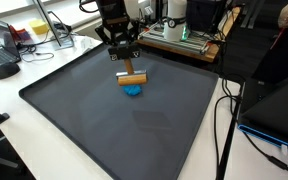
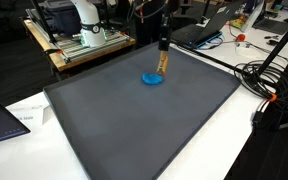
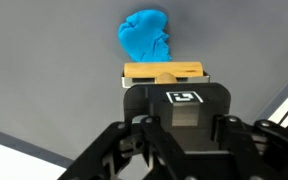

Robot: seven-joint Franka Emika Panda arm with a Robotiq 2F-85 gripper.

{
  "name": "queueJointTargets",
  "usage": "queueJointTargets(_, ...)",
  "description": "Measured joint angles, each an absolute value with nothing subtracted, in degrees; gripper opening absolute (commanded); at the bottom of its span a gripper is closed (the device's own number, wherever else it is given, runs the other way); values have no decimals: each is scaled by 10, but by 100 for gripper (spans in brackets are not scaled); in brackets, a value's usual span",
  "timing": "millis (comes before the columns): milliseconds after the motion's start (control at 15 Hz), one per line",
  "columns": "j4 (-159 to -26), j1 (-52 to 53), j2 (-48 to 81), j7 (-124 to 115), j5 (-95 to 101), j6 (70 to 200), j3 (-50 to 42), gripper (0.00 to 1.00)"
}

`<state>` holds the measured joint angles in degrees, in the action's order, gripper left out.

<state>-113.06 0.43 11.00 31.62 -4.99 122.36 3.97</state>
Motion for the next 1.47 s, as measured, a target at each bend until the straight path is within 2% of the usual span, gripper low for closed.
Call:
queueJointTargets(667,-856,41,270,138,37,977,41,22)
queueJointTargets(1000,-731,81,367,33,71,928,32,22)
queueJointTargets(1467,-621,112,441,-94,94,846,1,22)
